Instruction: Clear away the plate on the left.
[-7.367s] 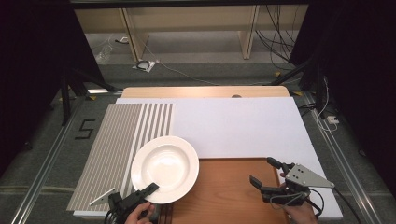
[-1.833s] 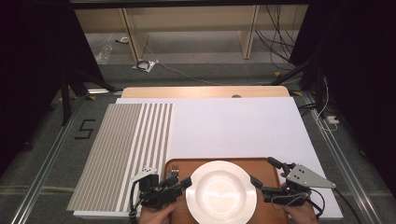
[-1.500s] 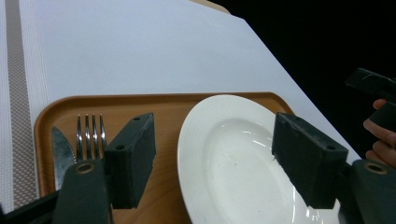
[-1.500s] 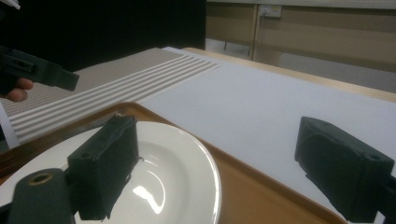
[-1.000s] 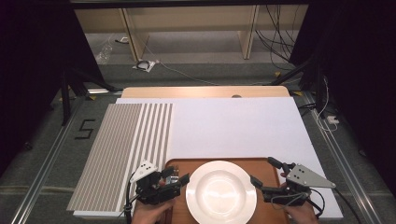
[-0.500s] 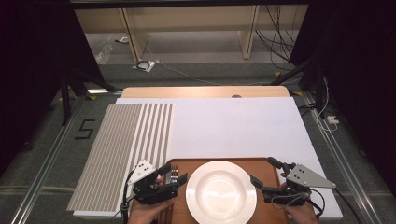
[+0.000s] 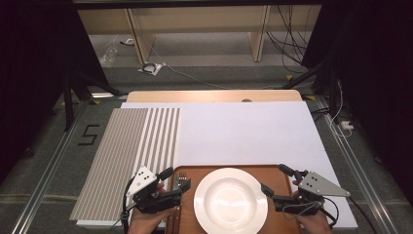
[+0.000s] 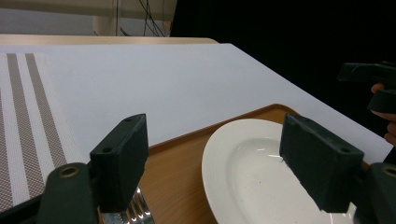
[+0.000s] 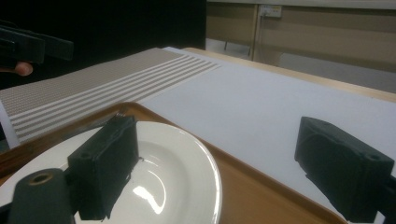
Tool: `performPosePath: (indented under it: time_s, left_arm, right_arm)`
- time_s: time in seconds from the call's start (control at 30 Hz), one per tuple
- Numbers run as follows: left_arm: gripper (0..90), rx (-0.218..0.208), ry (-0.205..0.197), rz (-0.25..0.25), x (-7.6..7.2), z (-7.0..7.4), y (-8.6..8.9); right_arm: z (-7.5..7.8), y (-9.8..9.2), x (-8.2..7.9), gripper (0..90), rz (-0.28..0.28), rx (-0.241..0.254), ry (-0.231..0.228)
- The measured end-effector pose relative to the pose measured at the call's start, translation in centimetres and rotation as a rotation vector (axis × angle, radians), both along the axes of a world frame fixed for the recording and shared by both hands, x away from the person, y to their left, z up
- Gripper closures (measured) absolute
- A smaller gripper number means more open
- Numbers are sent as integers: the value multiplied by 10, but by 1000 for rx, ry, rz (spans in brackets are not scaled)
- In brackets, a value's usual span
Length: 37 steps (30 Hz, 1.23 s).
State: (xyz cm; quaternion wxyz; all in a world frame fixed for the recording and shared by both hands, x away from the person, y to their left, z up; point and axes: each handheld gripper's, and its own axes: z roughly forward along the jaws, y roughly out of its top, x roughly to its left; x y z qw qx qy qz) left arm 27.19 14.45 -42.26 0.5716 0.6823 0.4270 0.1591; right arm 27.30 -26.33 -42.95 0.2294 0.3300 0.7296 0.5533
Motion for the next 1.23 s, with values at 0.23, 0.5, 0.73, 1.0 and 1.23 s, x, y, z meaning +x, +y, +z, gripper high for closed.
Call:
performPosePath:
  time_s: [0.23, 0.5, 0.73, 1.0, 1.23]
  left_arm:
    - [213, -20, -66, 6, -3, 0, 7]
    - [203, -19, -80, 6, -3, -1, 8]
    - [202, -19, -75, 7, -2, -1, 8]
    - [201, -23, -74, 12, -2, -1, 9]
    - [201, -22, -69, 17, -1, -2, 9]
  right_arm:
    - [0, 0, 0, 143, -1, 2, -2]
    - [0, 0, 0, 143, -1, 2, -2]
    - [0, -1, 0, 142, -1, 0, -2]
    - [0, -1, 0, 143, -1, 2, -2]
    - [0, -1, 0, 143, -1, 3, -2]
